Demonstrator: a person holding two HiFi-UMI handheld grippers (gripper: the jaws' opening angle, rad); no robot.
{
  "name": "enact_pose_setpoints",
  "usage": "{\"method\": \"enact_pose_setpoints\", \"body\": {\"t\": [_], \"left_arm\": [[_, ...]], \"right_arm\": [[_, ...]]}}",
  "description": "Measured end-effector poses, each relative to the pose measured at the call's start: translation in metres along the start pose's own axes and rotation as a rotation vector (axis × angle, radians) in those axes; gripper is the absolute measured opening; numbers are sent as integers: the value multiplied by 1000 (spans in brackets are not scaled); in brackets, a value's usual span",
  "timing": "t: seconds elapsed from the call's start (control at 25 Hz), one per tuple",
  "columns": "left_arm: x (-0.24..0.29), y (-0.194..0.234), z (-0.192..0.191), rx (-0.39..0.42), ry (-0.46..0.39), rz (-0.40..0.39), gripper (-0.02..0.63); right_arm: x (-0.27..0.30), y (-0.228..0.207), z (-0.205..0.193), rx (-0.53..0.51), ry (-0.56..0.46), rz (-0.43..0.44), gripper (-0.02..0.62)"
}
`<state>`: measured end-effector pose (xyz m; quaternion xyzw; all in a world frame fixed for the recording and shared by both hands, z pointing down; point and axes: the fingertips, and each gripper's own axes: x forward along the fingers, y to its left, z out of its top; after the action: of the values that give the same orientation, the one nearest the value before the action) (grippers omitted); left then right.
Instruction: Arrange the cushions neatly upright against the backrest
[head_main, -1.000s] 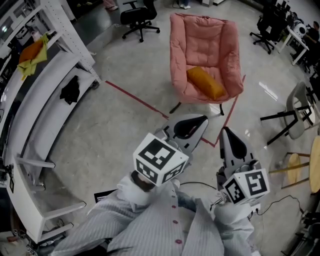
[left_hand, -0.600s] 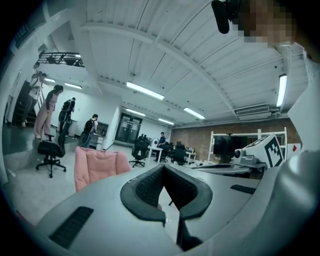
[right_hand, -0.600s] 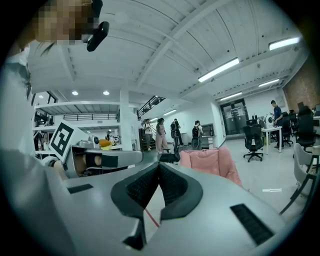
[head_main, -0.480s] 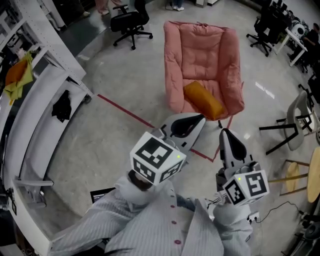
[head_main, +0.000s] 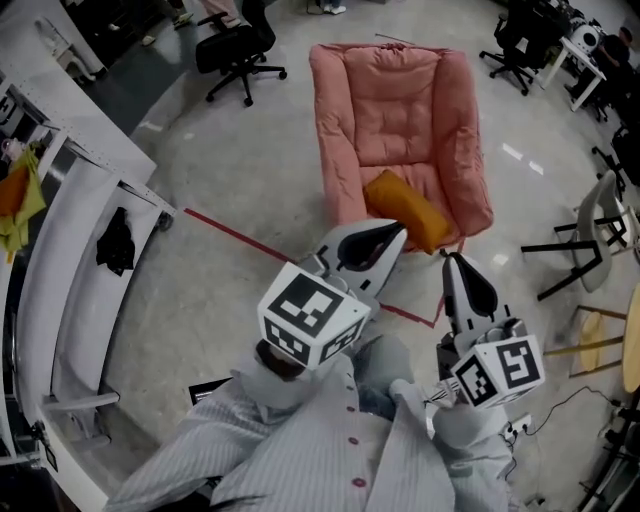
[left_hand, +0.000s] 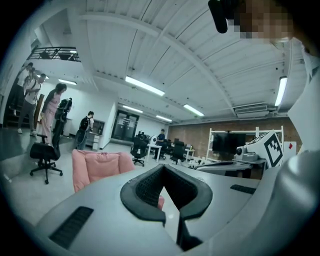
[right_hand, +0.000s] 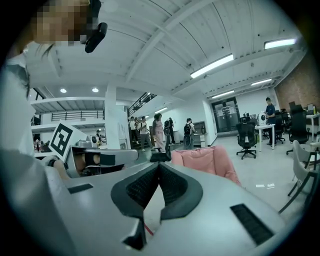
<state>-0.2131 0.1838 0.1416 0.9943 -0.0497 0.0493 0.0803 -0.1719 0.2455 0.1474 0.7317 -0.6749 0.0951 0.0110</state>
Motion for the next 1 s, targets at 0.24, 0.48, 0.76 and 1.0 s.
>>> {"method": "enact_pose_setpoints", "body": {"t": [0.24,0.48,0.76,1.0], "left_arm": [[41,21,-4,-10,13,-3,9],[102,64,3,-15,14,22,9],[196,128,28,-20,17,79,9],[284,169,35,-35,43,130,9]], "right_arm": [[23,-42,-4,18,18,-25,12],[77,-99,7,23,23,-14,12],[157,-182,36,17,37,34,12],[215,-259,44,22,74,93,12]]}}
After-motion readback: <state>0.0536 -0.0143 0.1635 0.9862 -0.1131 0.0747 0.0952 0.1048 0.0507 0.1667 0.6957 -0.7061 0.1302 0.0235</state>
